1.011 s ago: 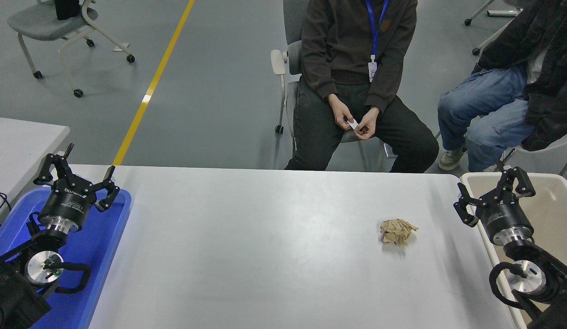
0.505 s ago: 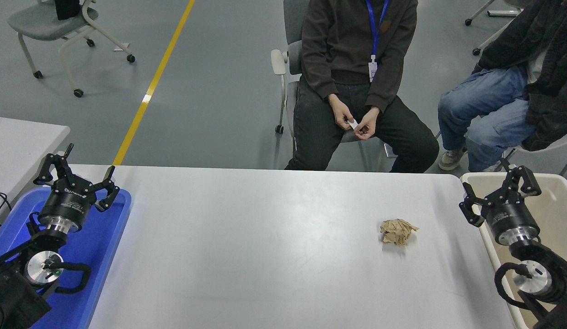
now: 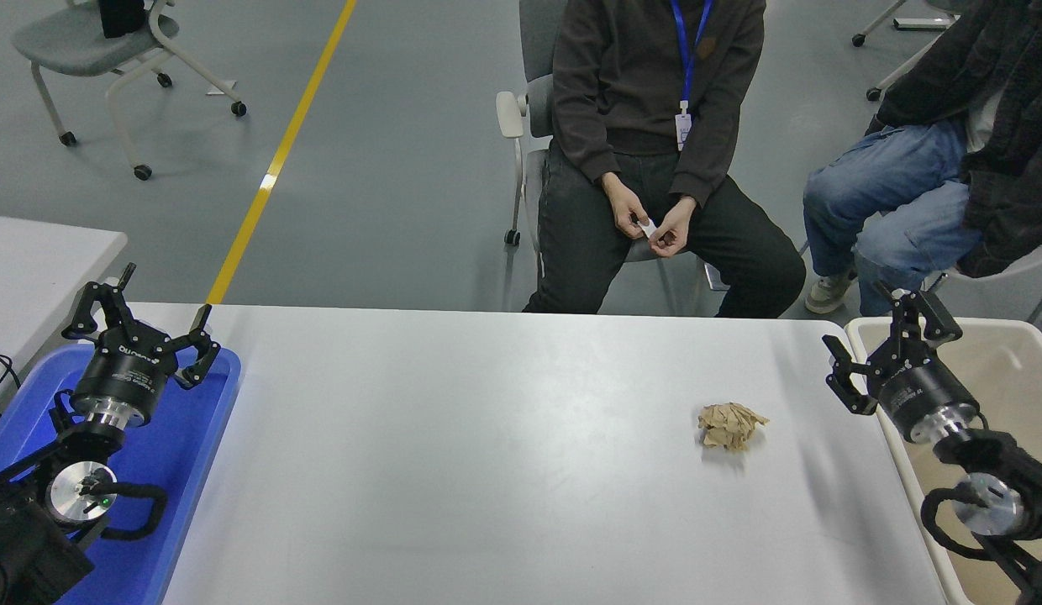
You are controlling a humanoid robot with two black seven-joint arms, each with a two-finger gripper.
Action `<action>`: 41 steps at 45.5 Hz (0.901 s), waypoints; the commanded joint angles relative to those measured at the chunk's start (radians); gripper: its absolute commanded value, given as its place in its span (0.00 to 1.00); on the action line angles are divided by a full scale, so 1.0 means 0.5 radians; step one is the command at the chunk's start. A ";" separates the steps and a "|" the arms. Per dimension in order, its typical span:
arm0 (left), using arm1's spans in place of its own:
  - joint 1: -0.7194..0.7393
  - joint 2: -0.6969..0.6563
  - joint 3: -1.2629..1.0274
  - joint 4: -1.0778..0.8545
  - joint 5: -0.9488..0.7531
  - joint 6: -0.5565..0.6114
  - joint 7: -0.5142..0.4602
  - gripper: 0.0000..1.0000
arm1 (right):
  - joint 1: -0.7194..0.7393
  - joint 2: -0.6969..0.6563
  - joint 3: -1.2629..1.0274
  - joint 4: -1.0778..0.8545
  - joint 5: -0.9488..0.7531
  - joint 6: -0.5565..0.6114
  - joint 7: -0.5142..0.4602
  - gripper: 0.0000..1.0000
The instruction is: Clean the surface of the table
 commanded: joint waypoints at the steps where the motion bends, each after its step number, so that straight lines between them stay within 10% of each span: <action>1: 0.000 0.000 0.000 0.000 0.000 0.000 0.000 1.00 | 0.111 -0.163 -0.240 0.158 -0.212 -0.009 -0.107 0.98; 25: 0.000 0.000 0.000 0.000 0.000 0.000 0.000 1.00 | 0.523 -0.301 -0.771 0.225 -0.985 -0.123 -0.251 0.99; 41: 0.000 0.000 0.000 0.000 0.000 0.000 0.000 1.00 | 0.510 -0.154 -0.936 0.314 -1.338 -0.788 -0.297 0.99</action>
